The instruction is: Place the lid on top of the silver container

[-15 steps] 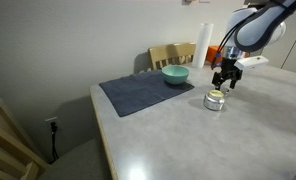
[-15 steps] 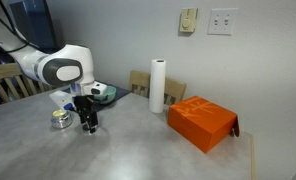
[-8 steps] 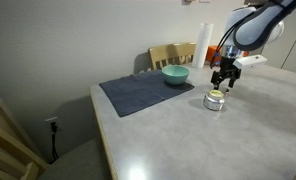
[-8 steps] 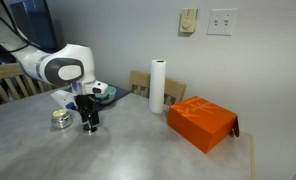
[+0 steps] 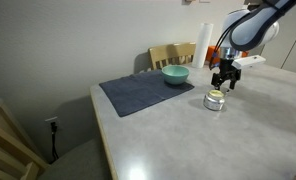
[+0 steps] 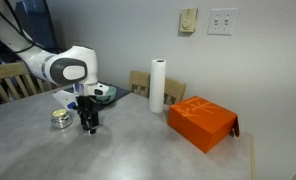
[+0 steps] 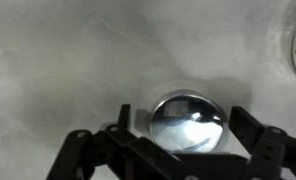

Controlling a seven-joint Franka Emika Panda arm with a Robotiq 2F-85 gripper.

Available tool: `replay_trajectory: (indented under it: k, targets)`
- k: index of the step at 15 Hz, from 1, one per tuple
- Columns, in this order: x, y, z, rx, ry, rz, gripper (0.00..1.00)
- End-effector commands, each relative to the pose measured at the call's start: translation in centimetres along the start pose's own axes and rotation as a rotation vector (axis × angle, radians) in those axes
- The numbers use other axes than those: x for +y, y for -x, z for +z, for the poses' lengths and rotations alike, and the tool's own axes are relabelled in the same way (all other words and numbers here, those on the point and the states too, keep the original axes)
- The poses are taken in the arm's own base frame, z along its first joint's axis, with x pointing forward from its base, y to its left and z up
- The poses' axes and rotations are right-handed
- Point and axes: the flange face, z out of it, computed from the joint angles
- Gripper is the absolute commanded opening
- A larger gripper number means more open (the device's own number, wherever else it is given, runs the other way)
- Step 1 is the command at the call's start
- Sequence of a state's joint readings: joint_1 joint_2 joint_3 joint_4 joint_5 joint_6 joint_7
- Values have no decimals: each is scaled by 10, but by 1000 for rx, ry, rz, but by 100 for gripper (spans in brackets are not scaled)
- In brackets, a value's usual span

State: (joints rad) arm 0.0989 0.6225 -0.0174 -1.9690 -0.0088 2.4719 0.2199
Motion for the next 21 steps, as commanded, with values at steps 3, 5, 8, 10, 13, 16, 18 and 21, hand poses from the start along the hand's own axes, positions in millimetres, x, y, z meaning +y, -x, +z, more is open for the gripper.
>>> replay_trajectory:
  k: [3,5,8,10,13,16,18,21]
  targets:
    - [0,-3,1,-13,2,-1,100]
    - [0,-3,3,-14,2,-1,100]
    - [0,-4,3,14,-21,-6,100]
    - [0,-6,4,27,-17,2,100]
    - [0,-7,5,29,-18,3,74]
    - [-1,-9,6,21,-18,-2,53]
    - [-3,-10,7,16,-10,-8,44]
    - [-8,-5,4,18,20,-11,44]
